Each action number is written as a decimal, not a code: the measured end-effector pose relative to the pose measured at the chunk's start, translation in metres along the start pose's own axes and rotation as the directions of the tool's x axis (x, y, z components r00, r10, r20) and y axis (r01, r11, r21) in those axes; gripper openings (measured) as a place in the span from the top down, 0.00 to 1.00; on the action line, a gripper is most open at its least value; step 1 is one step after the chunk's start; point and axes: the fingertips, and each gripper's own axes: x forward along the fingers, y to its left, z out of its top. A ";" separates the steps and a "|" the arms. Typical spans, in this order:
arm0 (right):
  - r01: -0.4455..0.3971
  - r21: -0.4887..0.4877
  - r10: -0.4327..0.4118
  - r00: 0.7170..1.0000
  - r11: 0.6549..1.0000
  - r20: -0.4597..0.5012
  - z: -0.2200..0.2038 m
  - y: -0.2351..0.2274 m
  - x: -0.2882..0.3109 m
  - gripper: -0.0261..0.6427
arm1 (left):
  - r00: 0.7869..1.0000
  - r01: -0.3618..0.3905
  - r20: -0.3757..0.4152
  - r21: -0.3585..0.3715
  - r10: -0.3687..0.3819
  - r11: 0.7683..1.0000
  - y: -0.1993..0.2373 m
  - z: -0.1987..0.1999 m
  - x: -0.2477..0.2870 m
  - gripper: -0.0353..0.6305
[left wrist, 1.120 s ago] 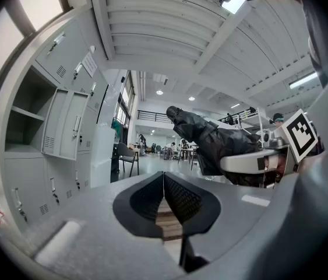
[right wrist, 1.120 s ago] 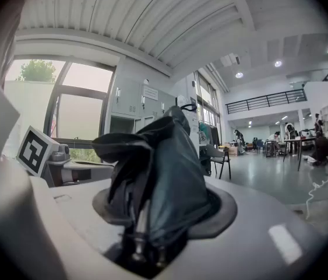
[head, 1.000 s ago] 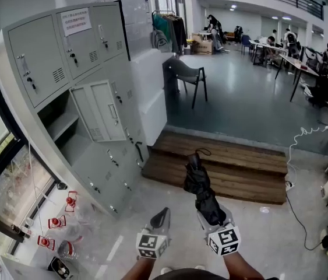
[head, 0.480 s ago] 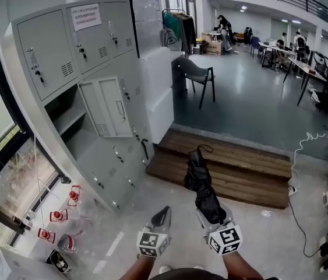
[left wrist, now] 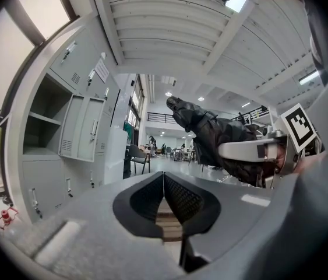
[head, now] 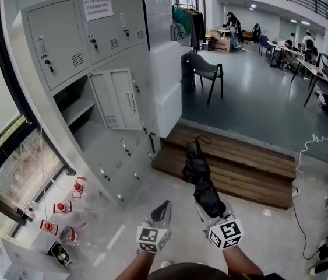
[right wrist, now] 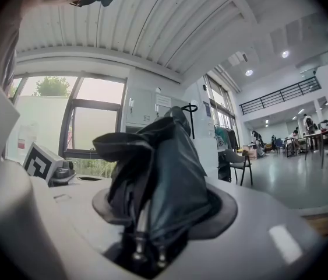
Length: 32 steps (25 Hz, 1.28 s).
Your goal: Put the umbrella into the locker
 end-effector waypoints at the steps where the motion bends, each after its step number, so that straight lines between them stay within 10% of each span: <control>1: -0.003 -0.003 0.003 1.000 1.000 -0.004 0.000 0.004 0.004 0.61 | 1.000 -0.007 0.000 -0.001 0.007 1.000 0.005 0.000 -0.002 0.94; 32: -0.105 0.002 0.104 0.985 0.995 -0.138 -0.036 0.024 0.150 0.61 | 0.985 -0.170 -0.038 -0.031 0.169 0.985 0.142 -0.012 0.023 0.94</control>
